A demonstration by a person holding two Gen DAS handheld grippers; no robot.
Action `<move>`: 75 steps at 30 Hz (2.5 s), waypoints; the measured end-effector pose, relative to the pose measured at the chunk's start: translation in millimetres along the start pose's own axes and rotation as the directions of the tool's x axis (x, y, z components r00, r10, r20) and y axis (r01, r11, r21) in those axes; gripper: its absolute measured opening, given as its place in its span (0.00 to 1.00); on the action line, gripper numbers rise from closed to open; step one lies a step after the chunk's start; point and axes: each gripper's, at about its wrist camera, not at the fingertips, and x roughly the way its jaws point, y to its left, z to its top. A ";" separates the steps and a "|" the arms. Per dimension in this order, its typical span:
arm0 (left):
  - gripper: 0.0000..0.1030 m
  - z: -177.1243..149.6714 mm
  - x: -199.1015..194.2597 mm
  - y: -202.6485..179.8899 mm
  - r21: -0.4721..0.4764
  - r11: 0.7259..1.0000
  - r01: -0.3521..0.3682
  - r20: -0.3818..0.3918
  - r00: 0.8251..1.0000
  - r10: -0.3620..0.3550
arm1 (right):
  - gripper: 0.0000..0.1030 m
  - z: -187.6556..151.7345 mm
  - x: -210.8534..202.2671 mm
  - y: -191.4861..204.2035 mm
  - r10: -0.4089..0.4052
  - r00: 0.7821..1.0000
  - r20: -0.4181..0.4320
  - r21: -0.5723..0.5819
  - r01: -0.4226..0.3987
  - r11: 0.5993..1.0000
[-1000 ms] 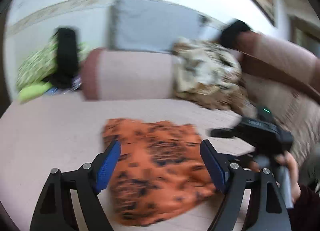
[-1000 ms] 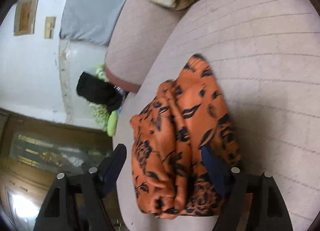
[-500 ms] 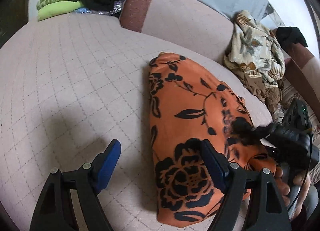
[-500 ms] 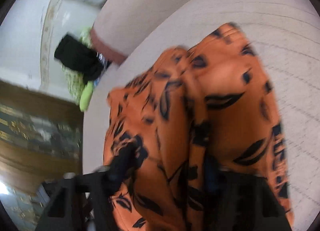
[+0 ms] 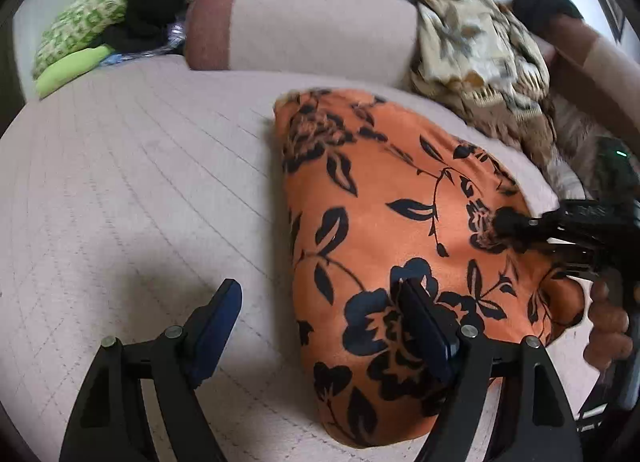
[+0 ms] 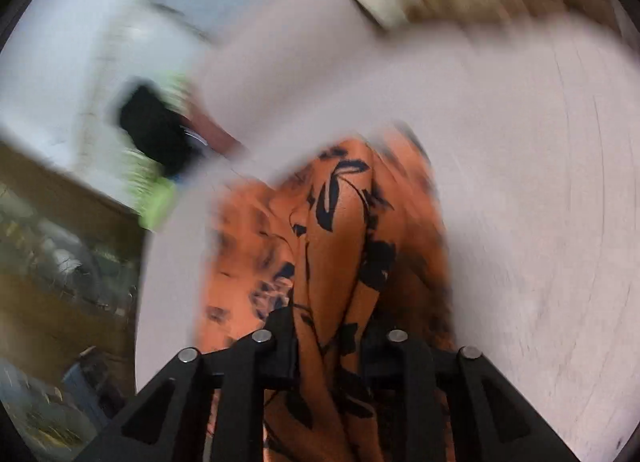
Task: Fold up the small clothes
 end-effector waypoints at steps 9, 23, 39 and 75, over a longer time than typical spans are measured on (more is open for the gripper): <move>0.79 5.8 -6.0 0.6 0.005 1.000 0.012 0.014 1.000 -0.012 | 0.35 5.8 -54.8 43.4 0.115 0.959 0.258 -0.162 -0.075 0.984; 0.82 0.5 -0.8 -6.9 0.072 0.997 -0.029 0.009 1.000 0.028 | 0.32 34.4 40.6 38.2 -0.040 0.990 0.135 -0.089 0.052 0.995; 0.83 -30.5 -8.4 -22.3 0.107 0.987 -0.119 -0.010 0.993 0.120 | 0.33 -89.3 -20.5 8.5 -0.070 0.997 0.036 -0.105 0.073 0.992; 0.86 1.0 -0.4 -6.1 0.012 0.988 -0.155 0.020 0.988 0.155 | 0.35 -36.8 43.3 137.1 0.097 0.994 0.046 -0.362 -0.074 0.929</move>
